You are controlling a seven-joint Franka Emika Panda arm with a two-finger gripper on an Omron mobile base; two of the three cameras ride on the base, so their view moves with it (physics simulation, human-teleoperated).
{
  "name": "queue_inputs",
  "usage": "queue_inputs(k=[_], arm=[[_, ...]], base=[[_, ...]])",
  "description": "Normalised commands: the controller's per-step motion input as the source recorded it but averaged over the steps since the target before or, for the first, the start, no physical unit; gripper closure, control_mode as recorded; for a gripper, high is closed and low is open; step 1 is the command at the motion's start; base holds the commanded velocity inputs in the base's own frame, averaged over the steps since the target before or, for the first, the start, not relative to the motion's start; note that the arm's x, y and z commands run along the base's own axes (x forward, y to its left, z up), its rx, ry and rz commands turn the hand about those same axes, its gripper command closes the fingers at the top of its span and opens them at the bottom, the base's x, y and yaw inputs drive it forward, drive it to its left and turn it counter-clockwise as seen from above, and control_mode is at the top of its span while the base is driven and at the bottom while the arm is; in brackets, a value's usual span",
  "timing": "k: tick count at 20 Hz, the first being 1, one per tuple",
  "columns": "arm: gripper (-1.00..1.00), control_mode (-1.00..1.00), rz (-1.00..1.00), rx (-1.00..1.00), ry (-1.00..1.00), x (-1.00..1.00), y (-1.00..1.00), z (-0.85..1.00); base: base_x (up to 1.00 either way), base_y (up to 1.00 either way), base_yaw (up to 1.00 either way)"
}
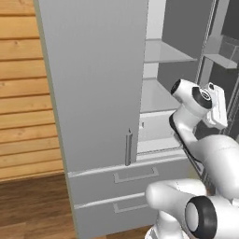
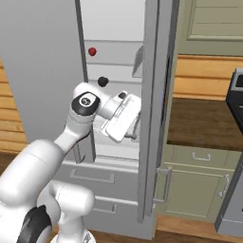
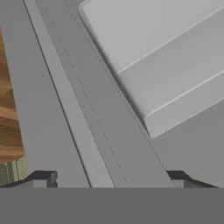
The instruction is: Take the strawberry from the fridge and place it on top of the pancake, located on the dining counter.
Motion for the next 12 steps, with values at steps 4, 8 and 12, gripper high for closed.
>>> queue_inputs(k=[4,8,12], arm=[[-1.0,-1.0,0.11,0.03,0.0,-0.07,-0.39,0.0],[-1.0,-1.0,0.2,0.0,0.01,-0.23,0.32,0.0],[-1.0,-1.0,0.28,-0.01,0.0,-0.21,0.97,0.0]], base=[[0.0,0.0,0.0],[0.0,0.0,0.0],[0.0,0.0,0.0]])
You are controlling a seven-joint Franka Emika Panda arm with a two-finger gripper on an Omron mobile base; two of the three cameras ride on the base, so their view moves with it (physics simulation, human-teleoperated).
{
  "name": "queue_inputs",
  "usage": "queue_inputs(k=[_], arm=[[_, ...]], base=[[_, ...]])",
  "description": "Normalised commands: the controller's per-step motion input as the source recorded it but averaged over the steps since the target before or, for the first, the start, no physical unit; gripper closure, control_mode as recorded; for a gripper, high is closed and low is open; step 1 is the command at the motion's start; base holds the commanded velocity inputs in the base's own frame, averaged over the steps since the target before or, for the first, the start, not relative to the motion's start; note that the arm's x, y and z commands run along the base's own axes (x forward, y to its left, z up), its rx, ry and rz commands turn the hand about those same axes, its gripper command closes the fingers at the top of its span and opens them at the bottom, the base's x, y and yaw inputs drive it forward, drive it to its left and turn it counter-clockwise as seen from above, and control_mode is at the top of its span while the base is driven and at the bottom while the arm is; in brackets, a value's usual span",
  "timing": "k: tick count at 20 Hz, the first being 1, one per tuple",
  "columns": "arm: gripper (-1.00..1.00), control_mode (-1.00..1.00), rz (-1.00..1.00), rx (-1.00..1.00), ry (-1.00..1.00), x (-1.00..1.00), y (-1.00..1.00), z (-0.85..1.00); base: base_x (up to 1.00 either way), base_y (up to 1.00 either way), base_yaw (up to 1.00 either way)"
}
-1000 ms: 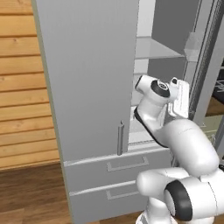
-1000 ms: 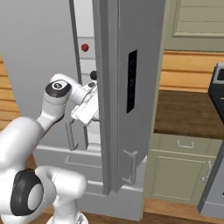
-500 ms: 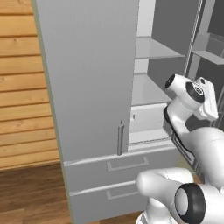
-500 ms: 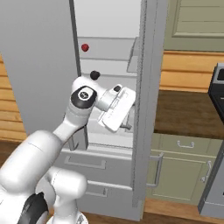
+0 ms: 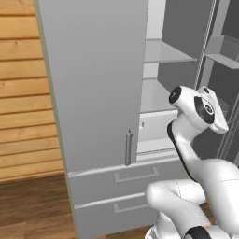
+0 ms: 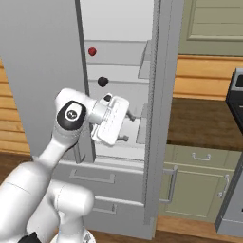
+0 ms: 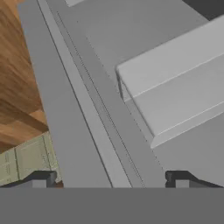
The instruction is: Take the strawberry from the fridge and place it on top of the pancake, located on the dining counter.
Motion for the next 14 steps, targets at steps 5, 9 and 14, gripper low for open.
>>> queue_inputs(k=[5,9,14], arm=[[-1.0,-1.0,0.02,0.09,-0.23,-0.16,1.0,0.0],[-1.0,-1.0,-0.03,0.3,-0.46,0.28,1.0,0.0],[-1.0,-1.0,-0.03,0.73,-0.43,0.47,0.85,0.0]], base=[[0.0,0.0,0.0],[0.0,0.0,0.0],[0.0,0.0,0.0]])
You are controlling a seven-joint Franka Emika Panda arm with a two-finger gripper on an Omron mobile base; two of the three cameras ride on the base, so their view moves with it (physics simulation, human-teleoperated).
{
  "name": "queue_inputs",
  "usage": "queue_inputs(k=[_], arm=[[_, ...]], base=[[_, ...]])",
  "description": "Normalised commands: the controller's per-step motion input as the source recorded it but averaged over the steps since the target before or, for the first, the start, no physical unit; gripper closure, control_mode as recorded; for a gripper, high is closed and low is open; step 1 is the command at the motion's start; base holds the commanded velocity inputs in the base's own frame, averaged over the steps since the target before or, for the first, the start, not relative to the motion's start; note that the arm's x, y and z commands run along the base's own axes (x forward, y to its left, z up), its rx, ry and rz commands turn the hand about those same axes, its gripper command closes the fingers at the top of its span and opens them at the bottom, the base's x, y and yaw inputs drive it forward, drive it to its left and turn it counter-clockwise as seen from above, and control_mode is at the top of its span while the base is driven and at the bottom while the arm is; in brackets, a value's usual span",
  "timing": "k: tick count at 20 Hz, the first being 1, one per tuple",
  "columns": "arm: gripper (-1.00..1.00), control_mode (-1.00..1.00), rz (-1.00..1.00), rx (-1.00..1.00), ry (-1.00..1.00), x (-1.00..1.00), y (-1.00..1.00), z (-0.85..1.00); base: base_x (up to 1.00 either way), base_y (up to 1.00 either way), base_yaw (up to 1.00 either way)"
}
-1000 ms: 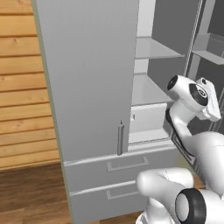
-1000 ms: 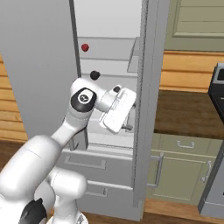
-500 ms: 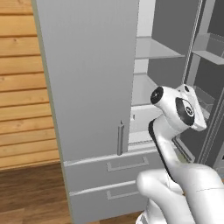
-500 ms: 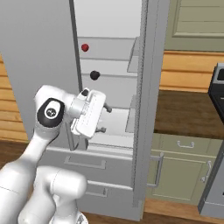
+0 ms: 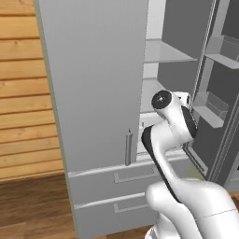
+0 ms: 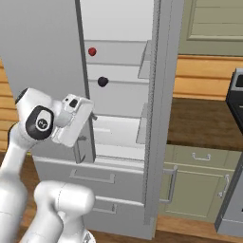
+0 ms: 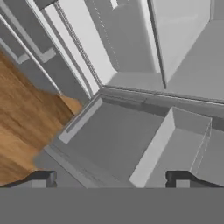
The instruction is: Take the strawberry from the fridge and place it on top of the pancake, located on the dining counter.
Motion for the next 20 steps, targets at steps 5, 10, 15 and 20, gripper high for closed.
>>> queue_inputs(k=[5,10,15,20], arm=[[-1.0,-1.0,-0.26,0.99,-0.43,0.08,0.3,-0.41],[-1.0,-1.0,-0.25,1.0,-0.24,0.0,0.38,-0.66],[-1.0,-1.0,-0.32,0.53,0.05,0.07,0.66,-0.01],[-1.0,-1.0,-0.42,-0.05,0.48,0.51,0.65,0.11]], base=[[0.0,0.0,0.0],[0.0,0.0,0.0],[0.0,0.0,0.0],[0.0,0.0,0.0]])
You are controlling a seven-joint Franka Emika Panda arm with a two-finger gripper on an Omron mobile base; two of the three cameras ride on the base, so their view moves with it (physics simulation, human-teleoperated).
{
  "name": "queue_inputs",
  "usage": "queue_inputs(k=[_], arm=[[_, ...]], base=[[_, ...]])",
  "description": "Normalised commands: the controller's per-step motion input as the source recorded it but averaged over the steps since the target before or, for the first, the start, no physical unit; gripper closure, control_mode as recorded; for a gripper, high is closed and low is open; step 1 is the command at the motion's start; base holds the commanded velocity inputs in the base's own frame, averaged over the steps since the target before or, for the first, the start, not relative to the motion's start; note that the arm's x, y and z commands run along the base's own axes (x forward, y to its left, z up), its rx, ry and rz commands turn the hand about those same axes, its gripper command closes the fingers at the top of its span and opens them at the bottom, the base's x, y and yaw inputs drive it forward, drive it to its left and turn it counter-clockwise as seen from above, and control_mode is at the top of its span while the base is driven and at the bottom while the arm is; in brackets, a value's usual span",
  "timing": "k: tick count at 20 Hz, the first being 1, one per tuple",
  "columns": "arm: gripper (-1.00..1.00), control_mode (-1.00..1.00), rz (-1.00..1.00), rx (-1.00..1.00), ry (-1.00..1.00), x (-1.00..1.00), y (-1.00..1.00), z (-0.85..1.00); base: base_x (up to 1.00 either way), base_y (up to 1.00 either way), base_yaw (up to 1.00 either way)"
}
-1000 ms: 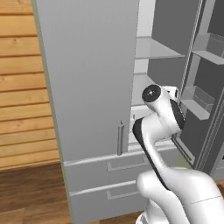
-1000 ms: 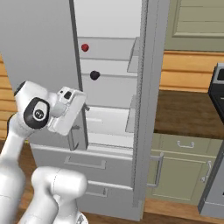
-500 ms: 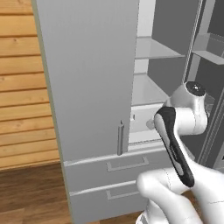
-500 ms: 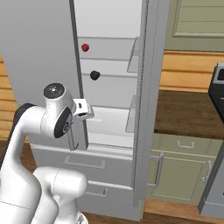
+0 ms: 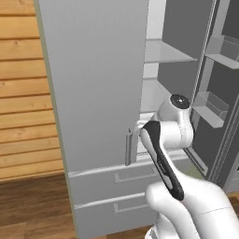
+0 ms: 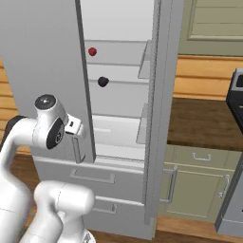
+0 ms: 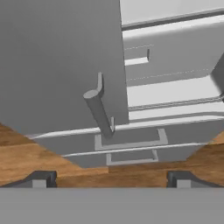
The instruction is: Take the strawberry from the fridge and place it on top of the pancake, located on the dining counter.
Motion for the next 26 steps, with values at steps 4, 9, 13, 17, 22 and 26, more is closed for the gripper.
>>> queue_inputs(k=[4,9,13,17,22,26], arm=[[-1.0,-1.0,-0.12,-0.02,0.08,0.77,0.2,-0.15],[-1.0,-1.0,0.0,0.0,-0.01,0.59,0.16,-0.27],[-1.0,-1.0,0.0,-0.01,0.0,0.49,0.33,-0.47],[-1.0,-1.0,0.0,0.0,0.0,0.55,0.07,-0.55],[-1.0,-1.0,0.0,0.0,0.0,0.3,0.0,-0.27],[-1.0,-1.0,0.0,-0.01,0.0,0.12,0.0,-0.2]], base=[[0.0,0.0,0.0],[0.0,0.0,0.0],[0.0,0.0,0.0],[0.0,0.0,0.0],[0.0,0.0,0.0],[0.0,0.0,0.0]])
